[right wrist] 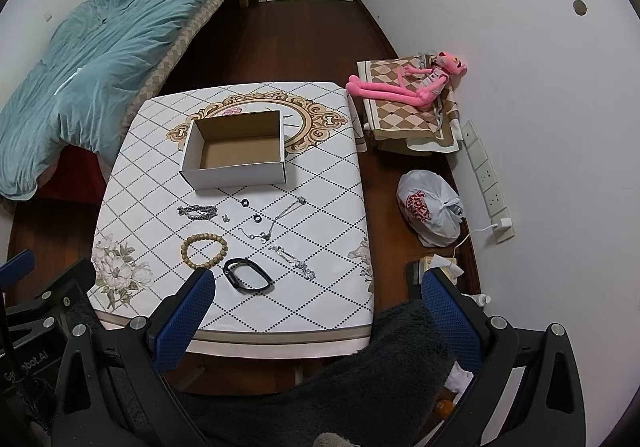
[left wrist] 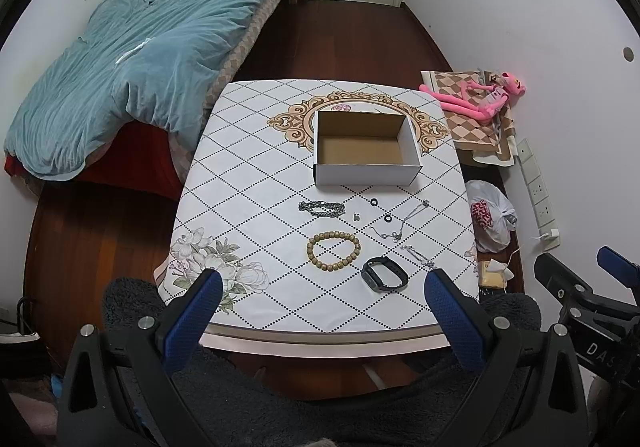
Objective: Organize jewelry
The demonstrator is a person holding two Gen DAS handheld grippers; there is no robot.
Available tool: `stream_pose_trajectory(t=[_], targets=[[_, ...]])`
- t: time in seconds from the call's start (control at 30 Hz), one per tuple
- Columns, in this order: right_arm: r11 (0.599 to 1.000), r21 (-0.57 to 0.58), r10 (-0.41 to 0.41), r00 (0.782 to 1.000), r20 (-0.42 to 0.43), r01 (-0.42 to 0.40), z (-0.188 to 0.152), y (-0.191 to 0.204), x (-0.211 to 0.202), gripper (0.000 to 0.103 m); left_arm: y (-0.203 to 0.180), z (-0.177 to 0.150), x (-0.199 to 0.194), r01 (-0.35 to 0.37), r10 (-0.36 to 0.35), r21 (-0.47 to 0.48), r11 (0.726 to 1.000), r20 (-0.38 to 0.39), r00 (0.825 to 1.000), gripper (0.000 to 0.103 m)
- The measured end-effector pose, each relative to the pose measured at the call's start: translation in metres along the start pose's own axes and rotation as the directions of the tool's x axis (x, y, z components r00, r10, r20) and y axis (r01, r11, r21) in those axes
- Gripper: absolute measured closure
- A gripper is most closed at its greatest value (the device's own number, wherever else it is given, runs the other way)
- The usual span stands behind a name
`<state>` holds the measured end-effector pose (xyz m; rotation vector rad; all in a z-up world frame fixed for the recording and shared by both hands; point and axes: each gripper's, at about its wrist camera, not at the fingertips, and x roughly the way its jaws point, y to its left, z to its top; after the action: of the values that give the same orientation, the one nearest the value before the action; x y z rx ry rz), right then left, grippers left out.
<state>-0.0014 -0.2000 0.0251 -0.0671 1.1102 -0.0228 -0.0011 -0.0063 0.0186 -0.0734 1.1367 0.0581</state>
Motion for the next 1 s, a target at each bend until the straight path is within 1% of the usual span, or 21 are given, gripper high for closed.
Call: stream_pose_trajectory(t=[1.0], targets=[[1.0, -0.001, 0.007, 1.0, 0.013, -0.007, 0.0036, 0.0008, -0.0007, 0.0, -0.003, 0.0023, -0.0012, 0.004, -0.004, 0.0, 1.0, 0.004, 1.0, 0.0]])
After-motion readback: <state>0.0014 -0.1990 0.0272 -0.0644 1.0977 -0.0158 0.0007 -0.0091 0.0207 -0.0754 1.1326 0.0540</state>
